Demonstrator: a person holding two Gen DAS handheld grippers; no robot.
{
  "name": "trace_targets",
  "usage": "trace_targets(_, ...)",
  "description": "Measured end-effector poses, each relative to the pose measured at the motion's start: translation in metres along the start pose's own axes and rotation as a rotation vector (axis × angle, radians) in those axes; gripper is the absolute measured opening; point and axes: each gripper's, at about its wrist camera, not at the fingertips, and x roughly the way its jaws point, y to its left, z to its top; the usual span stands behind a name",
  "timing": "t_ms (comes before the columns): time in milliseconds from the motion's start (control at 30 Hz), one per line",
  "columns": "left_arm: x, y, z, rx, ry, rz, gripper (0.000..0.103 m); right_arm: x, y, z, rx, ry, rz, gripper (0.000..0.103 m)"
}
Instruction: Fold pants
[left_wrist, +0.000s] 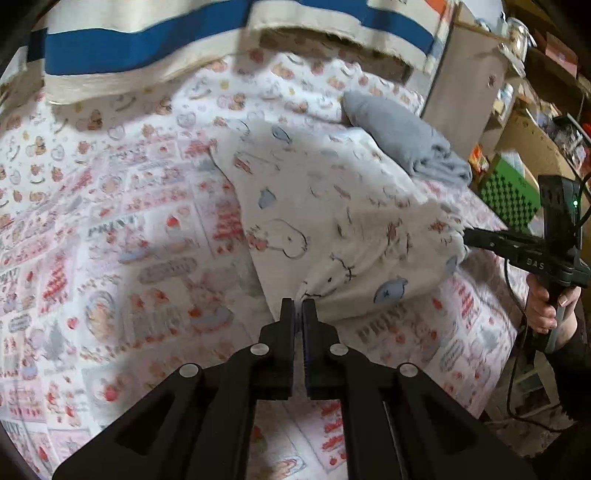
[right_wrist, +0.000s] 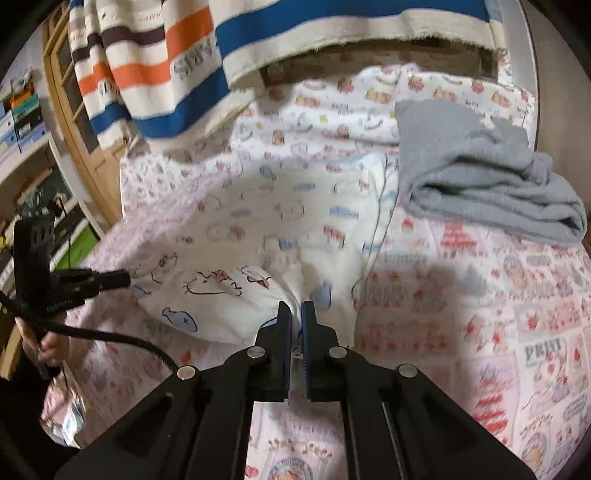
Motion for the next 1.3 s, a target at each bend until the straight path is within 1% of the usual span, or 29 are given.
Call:
trace_targets(33,-0.003,-0.005,0.001,0.015,-0.012,-0.004,0.004,0.001,0.002,-0.001,-0.020,0.005,-0.009,0.005)
trace_targets(67,-0.008,-0.011,0.004,0.037,-0.041,-0.015,0.007,0.000,0.002,-0.001,-0.031,0.006,-0.011,0.007)
trace_targets(100,-0.014,-0.015,0.008,0.056,-0.064,-0.027,0.015,-0.003,0.002,0.002,-0.041,-0.004,-0.009,0.011)
trace_targets(133,-0.018,-0.019,0.013,0.069,-0.083,-0.039,0.019,-0.009,0.001,0.007,-0.041,-0.026,-0.002,0.012)
trace_targets(167,-0.021,-0.023,0.020,0.074,-0.104,-0.048,0.024,-0.014,0.000,0.011,-0.038,-0.041,0.013,0.017)
trace_targets(200,-0.022,-0.024,0.026,0.074,-0.116,-0.057,0.025,-0.019,-0.001,0.015,-0.031,-0.055,0.029,0.022)
trace_targets(233,-0.020,-0.026,0.032,0.074,-0.118,-0.072,0.026,-0.024,-0.003,0.020,-0.024,-0.076,0.054,0.025)
trace_targets(267,-0.017,-0.026,0.038,0.075,-0.111,-0.084,0.027,-0.026,-0.004,0.023,-0.022,-0.089,0.065,0.032)
trace_targets(300,-0.010,-0.027,0.042,0.074,-0.096,-0.091,0.029,-0.028,-0.005,0.026,-0.020,-0.106,0.077,0.041)
trace_targets(333,-0.001,-0.028,0.047,0.070,-0.072,-0.090,0.030,-0.027,-0.005,0.028,-0.020,-0.116,0.085,0.046)
trace_targets(367,0.008,-0.029,0.049,0.065,-0.048,-0.084,0.030,-0.025,-0.004,0.030,-0.022,-0.119,0.098,0.049)
trace_targets(433,0.029,-0.029,0.051,0.048,0.010,-0.086,0.030,-0.012,-0.001,0.034,-0.022,-0.088,0.133,0.049)
trace_targets(467,0.038,-0.028,0.051,0.034,0.032,-0.093,0.028,0.000,0.001,0.035,-0.020,-0.051,0.151,0.048)
trace_targets(533,0.046,-0.027,0.052,0.013,0.045,-0.113,0.020,0.017,0.006,0.033,-0.027,-0.008,0.163,0.041)
trace_targets(567,0.047,-0.028,0.053,0.008,0.039,-0.119,0.012,0.026,0.011,0.032,-0.039,0.015,0.161,0.032)
trace_targets(600,0.045,-0.028,0.055,0.007,0.024,-0.116,0.010,0.031,0.014,0.032,-0.048,0.021,0.150,0.019)
trace_targets(633,0.042,-0.030,0.057,0.010,0.004,-0.111,0.009,0.035,0.017,0.032,-0.057,0.014,0.129,0.011)
trace_targets(700,0.034,-0.033,0.063,0.023,-0.042,-0.088,0.009,0.033,0.021,0.035,-0.072,-0.044,0.088,0.007)
trace_targets(800,0.029,-0.037,0.076,0.047,-0.077,-0.046,0.009,0.025,0.026,0.046,-0.085,-0.121,0.038,0.007)
trace_targets(867,0.035,-0.035,0.084,0.047,-0.070,-0.013,0.009,0.025,0.030,0.053,-0.094,-0.137,0.019,0.007)
trace_targets(967,0.056,-0.030,0.087,0.038,-0.008,0.027,0.010,0.040,0.029,0.061,-0.084,-0.103,-0.020,0.007)
trace_targets(1033,0.068,-0.027,0.083,0.033,0.031,0.047,0.014,0.051,0.026,0.061,-0.074,-0.076,-0.036,0.007)
trace_targets(1067,0.070,-0.025,0.081,0.030,0.031,0.055,0.018,0.056,0.025,0.060,-0.070,-0.068,-0.045,0.007)
trace_targets(1133,0.066,-0.023,0.078,0.017,0.021,0.062,0.029,0.056,0.024,0.057,-0.076,-0.089,-0.062,0.007)
trace_targets(1167,0.057,-0.022,0.077,0.006,0.007,0.077,0.036,0.054,0.023,0.056,-0.082,-0.099,-0.067,0.007)
trace_targets(1233,0.035,-0.022,0.075,0.012,-0.066,0.098,0.037,0.042,0.021,0.054,-0.081,-0.134,-0.076,0.007)
trace_targets(1267,0.022,-0.023,0.073,0.025,-0.103,0.132,0.040,0.035,0.019,0.052,-0.079,-0.161,-0.086,0.008)
trace_targets(1300,0.011,-0.022,0.072,0.030,-0.129,0.159,0.043,0.026,0.017,0.051,-0.077,-0.191,-0.105,0.015)
